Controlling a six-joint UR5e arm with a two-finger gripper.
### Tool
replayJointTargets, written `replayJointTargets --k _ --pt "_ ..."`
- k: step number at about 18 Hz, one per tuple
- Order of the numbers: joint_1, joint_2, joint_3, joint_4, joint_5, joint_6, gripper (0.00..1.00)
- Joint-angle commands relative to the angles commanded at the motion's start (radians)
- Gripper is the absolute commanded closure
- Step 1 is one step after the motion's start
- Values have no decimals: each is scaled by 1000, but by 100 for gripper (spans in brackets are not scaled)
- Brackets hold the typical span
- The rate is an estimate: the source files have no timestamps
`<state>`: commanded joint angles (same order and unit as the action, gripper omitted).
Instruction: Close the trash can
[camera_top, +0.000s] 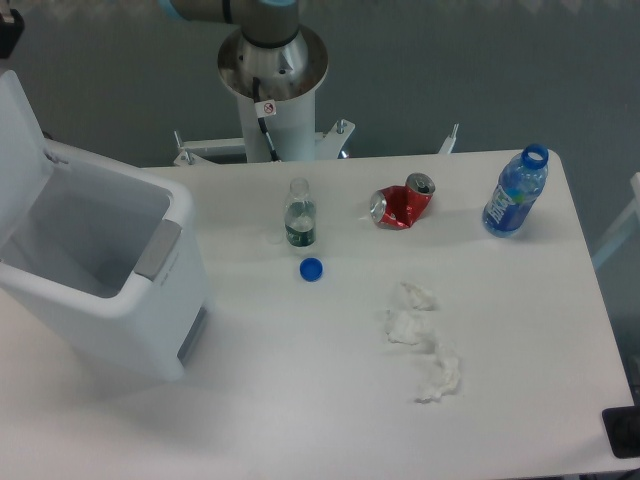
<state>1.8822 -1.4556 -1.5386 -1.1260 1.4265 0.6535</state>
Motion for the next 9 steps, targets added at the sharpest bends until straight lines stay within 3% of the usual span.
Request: replayJointTargets --k 5,9 --pt "8 -60 40 3 9 -32 100" --pt "15 -69 41 3 11 -34 100"
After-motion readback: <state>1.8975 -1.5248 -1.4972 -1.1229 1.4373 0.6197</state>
